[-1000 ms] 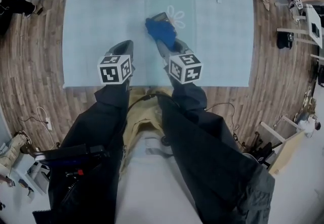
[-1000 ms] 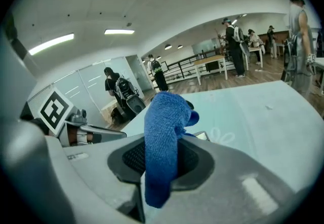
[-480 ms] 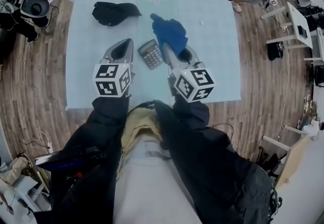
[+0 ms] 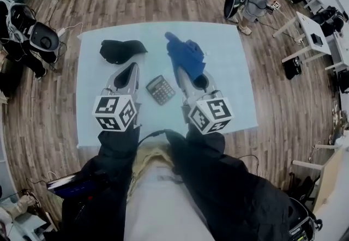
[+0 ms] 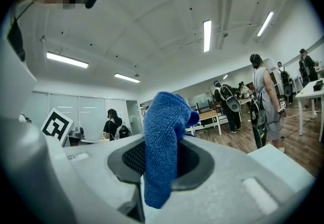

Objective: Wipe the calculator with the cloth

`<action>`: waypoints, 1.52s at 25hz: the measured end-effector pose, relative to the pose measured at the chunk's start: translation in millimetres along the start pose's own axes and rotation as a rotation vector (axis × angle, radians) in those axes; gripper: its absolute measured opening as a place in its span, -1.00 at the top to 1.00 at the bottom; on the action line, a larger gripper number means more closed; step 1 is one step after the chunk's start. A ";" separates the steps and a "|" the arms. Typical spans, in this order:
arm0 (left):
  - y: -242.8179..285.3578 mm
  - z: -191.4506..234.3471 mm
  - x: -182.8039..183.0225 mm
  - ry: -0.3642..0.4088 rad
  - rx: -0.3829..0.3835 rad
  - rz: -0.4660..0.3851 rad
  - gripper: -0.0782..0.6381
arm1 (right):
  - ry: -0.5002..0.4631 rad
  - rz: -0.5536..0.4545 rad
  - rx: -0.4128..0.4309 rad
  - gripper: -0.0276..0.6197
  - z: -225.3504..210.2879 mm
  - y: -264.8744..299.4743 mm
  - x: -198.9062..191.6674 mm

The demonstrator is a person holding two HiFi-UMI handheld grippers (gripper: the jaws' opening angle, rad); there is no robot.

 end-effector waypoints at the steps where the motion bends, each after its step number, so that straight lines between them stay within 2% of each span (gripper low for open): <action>1: -2.7 -0.5 4.8 0.003 -0.003 -0.013 0.78 | -0.004 -0.009 -0.001 0.63 1.5 -1.8 2.2; 5: -8.8 -5.6 17.5 0.024 -0.017 -0.050 0.78 | -0.029 -0.035 0.002 0.63 6.5 -7.1 10.2; 13: -9.2 -7.6 22.1 0.036 -0.018 -0.068 0.78 | -0.060 -0.049 0.013 0.63 10.7 -7.4 15.1; 23: -12.6 -3.8 16.9 0.036 0.000 -0.054 0.78 | -0.089 -0.081 -0.013 0.63 13.3 -11.4 16.6; 38: -3.8 -4.9 11.9 0.030 0.002 -0.024 0.78 | -0.091 -0.055 -0.017 0.63 8.9 -8.7 16.7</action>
Point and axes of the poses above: the fingertips, and each gripper's own axes: y forward along the fingers, z to its left, x out of its top, the point moved 7 cm from there along -y, backward along the fingers, and after that the axes turned 1 degree about -x, right-handed, at the moved point
